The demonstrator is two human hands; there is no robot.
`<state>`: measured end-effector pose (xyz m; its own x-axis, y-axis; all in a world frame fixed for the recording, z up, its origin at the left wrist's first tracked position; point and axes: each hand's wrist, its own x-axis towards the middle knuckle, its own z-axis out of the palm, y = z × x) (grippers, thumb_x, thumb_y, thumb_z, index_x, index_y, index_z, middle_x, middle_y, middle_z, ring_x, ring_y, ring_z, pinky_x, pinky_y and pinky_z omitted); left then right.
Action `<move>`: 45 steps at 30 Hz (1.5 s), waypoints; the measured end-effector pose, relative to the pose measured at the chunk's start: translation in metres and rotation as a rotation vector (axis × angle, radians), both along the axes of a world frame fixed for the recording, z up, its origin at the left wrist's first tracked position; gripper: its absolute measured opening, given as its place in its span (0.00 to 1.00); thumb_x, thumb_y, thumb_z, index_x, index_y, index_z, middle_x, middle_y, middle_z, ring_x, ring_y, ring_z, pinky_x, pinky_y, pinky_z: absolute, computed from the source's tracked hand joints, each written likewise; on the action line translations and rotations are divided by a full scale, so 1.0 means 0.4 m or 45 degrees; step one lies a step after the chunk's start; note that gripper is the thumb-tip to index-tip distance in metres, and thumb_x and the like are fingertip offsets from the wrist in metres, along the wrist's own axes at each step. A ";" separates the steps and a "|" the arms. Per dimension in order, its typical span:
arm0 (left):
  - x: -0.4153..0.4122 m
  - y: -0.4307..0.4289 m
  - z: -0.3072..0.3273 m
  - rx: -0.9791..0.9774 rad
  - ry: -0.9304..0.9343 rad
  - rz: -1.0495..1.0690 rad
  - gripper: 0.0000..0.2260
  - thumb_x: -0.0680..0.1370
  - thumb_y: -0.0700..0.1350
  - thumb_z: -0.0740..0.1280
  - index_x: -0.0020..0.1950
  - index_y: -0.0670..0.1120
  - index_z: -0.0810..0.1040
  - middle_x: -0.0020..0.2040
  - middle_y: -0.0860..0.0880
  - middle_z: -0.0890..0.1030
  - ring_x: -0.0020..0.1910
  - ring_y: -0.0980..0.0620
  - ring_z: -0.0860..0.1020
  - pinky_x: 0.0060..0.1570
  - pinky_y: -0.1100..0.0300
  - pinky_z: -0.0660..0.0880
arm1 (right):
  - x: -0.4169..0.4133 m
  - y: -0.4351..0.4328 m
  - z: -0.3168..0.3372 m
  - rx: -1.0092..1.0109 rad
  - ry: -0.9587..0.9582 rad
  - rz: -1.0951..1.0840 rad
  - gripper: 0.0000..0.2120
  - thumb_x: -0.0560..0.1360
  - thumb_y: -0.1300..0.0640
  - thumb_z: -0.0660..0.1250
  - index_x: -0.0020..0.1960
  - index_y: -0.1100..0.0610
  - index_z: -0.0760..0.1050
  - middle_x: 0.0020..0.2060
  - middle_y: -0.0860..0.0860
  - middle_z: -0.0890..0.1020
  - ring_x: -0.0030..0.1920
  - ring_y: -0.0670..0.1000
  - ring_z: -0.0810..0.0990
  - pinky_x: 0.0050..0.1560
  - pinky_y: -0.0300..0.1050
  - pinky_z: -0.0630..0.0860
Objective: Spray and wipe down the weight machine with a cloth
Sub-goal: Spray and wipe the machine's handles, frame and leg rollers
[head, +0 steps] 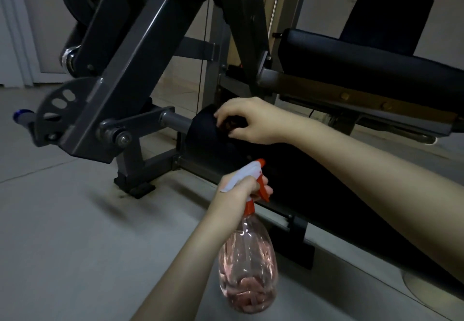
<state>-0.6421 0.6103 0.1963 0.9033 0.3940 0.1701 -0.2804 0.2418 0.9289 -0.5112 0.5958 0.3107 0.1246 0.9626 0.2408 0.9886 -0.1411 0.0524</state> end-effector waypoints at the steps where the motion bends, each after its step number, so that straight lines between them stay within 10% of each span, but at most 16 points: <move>1: 0.005 0.001 0.002 0.029 0.011 -0.003 0.14 0.65 0.43 0.62 0.30 0.59 0.83 0.35 0.53 0.81 0.41 0.51 0.82 0.61 0.47 0.73 | -0.002 -0.024 0.005 -0.019 0.015 0.002 0.15 0.71 0.62 0.70 0.57 0.56 0.77 0.61 0.52 0.76 0.63 0.49 0.73 0.65 0.40 0.66; 7: -0.013 0.012 -0.017 0.060 0.162 0.036 0.10 0.64 0.48 0.63 0.29 0.61 0.82 0.31 0.53 0.82 0.44 0.45 0.79 0.63 0.39 0.70 | -0.026 -0.136 0.009 0.003 0.041 -0.106 0.14 0.69 0.65 0.70 0.54 0.57 0.79 0.60 0.50 0.77 0.62 0.47 0.73 0.61 0.32 0.62; 20: -0.054 0.060 -0.003 0.062 0.109 0.098 0.12 0.72 0.50 0.67 0.29 0.61 0.82 0.32 0.52 0.82 0.43 0.46 0.79 0.59 0.40 0.73 | -0.049 -0.299 -0.046 0.133 -0.075 -0.474 0.18 0.72 0.54 0.68 0.60 0.49 0.71 0.61 0.46 0.71 0.63 0.53 0.70 0.63 0.54 0.70; 26: -0.055 0.059 0.003 0.054 0.083 0.062 0.12 0.71 0.50 0.66 0.29 0.60 0.82 0.32 0.51 0.81 0.41 0.46 0.80 0.59 0.39 0.73 | -0.032 -0.293 -0.026 0.229 0.091 -0.556 0.14 0.73 0.57 0.69 0.58 0.54 0.73 0.56 0.49 0.73 0.58 0.51 0.72 0.59 0.44 0.68; 34: -0.014 0.065 -0.047 0.023 0.154 0.009 0.19 0.76 0.48 0.65 0.25 0.49 0.78 0.32 0.47 0.82 0.30 0.53 0.81 0.39 0.59 0.75 | 0.029 -0.271 0.016 0.220 0.457 -0.798 0.09 0.76 0.56 0.67 0.55 0.55 0.74 0.51 0.53 0.78 0.53 0.52 0.75 0.54 0.46 0.68; 45: 0.000 0.109 0.007 0.001 0.251 0.149 0.14 0.80 0.45 0.64 0.34 0.48 0.78 0.34 0.46 0.81 0.32 0.50 0.80 0.41 0.57 0.76 | 0.017 -0.086 -0.004 0.272 0.140 -0.626 0.16 0.76 0.54 0.66 0.63 0.54 0.73 0.60 0.55 0.75 0.61 0.54 0.73 0.58 0.41 0.66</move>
<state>-0.6422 0.6537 0.1990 0.8672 0.4980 -0.0051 -0.1192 0.2174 0.9688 -0.5045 0.5614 0.3089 0.5831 0.7154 0.3849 0.8014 -0.5842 -0.1283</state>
